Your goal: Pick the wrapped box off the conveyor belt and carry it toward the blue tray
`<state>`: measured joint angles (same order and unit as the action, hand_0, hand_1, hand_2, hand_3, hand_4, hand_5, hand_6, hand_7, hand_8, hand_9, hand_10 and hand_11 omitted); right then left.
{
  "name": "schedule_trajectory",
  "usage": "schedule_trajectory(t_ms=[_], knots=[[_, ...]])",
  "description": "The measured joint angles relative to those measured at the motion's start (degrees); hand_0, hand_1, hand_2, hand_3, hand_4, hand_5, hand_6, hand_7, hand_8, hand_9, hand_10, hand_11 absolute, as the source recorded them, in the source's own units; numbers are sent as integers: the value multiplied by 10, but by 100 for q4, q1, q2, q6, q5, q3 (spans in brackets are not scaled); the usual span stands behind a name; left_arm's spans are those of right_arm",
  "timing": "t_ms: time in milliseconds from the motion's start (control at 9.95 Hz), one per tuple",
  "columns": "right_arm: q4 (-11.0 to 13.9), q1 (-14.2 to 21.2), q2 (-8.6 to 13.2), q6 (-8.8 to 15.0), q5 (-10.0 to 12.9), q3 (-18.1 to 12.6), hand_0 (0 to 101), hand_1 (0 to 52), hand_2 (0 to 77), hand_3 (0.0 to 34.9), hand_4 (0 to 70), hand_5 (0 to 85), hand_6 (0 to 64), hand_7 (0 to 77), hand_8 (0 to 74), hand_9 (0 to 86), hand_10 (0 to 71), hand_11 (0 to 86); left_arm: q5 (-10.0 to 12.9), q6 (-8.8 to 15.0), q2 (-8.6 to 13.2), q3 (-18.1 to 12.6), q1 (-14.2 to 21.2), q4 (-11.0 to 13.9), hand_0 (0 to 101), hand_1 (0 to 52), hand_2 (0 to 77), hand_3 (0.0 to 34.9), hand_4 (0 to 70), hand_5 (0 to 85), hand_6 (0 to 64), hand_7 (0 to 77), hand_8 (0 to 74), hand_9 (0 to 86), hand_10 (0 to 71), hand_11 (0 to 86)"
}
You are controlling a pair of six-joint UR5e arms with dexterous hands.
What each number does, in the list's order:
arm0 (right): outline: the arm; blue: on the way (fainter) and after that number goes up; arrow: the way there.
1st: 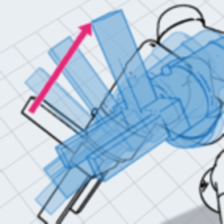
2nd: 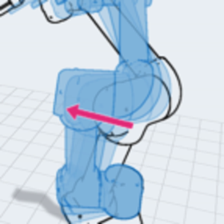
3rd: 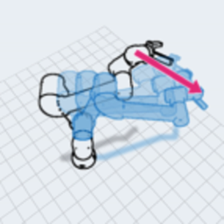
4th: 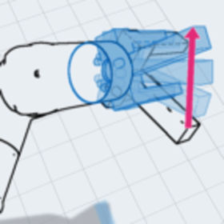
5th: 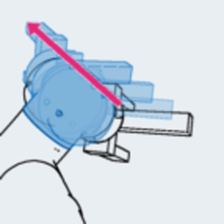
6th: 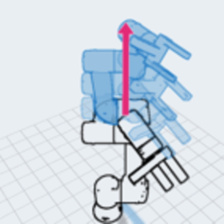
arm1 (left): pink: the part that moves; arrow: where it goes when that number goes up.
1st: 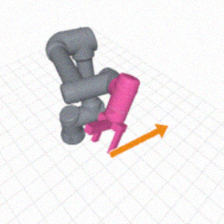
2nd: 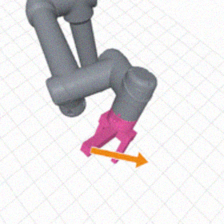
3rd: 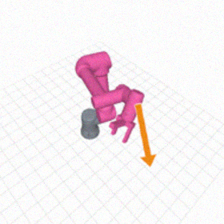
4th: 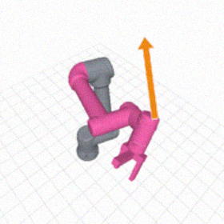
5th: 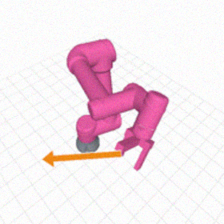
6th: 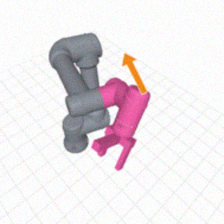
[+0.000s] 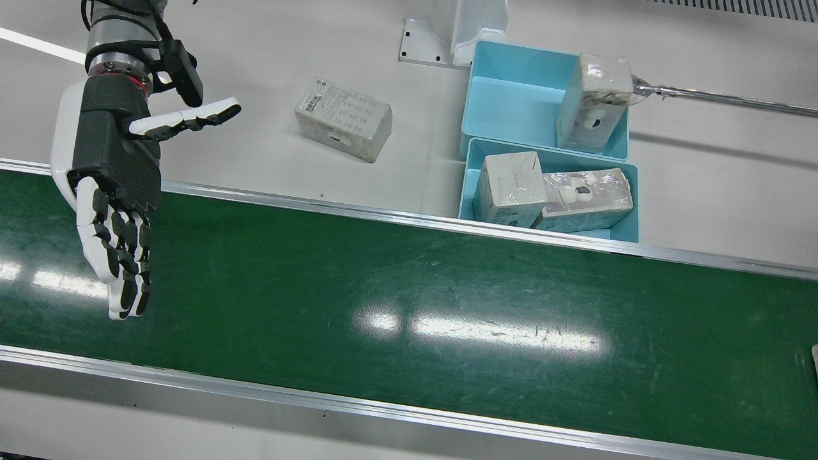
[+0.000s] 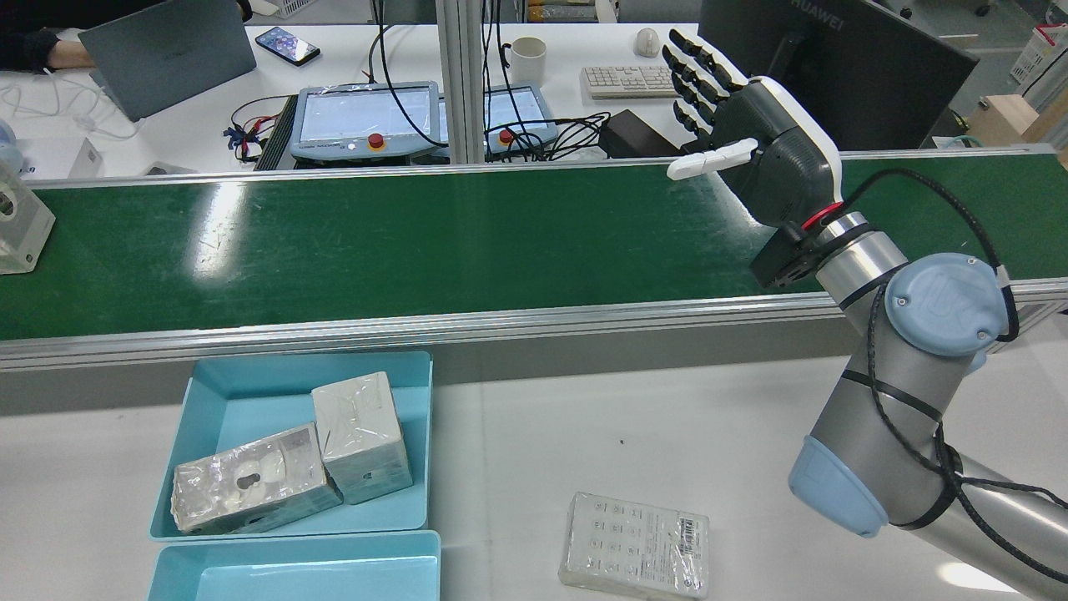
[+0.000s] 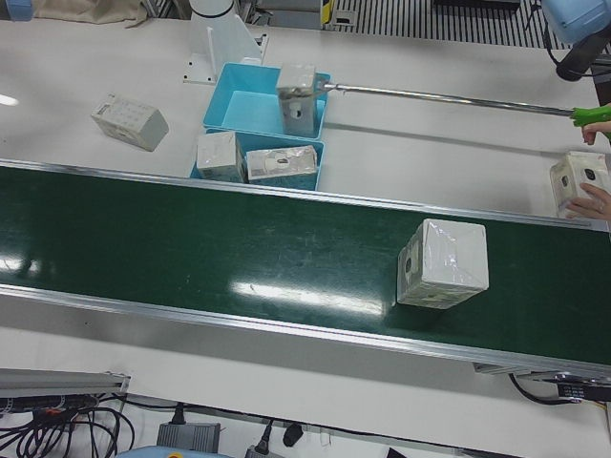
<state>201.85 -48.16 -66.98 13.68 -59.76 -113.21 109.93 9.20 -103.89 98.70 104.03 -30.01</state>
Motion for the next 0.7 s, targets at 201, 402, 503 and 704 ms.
schedule_trajectory(t_ms=[201, 402, 503, 704], knots=[[1, -6, -52, -32, 0, -45, 446, 93, 49, 77, 0, 142, 0, 5, 16, 11, 0, 16, 0, 0, 0, 0, 0, 0, 0, 0, 5, 0, 0, 11, 0, 0, 0, 0, 5, 0], [-4, -7, -85, -34, -1, -76, 445, 109, 87, 107, 0, 115, 0, 5, 16, 11, 0, 16, 0, 0, 0, 0, 0, 0, 0, 0, 5, 0, 0, 11, 0, 0, 0, 0, 5, 0], [-4, -5, -90, -34, -1, -82, 444, 109, 104, 147, 0, 115, 0, 5, 16, 16, 0, 16, 0, 0, 0, 0, 0, 0, 0, 0, 5, 0, 0, 11, 0, 0, 0, 0, 5, 0], [-3, -2, -94, -28, -1, -94, 445, 115, 109, 139, 0, 125, 0, 5, 0, 11, 0, 16, 0, 0, 0, 0, 0, 0, 0, 0, 5, 0, 0, 11, 0, 0, 0, 0, 0, 0]])
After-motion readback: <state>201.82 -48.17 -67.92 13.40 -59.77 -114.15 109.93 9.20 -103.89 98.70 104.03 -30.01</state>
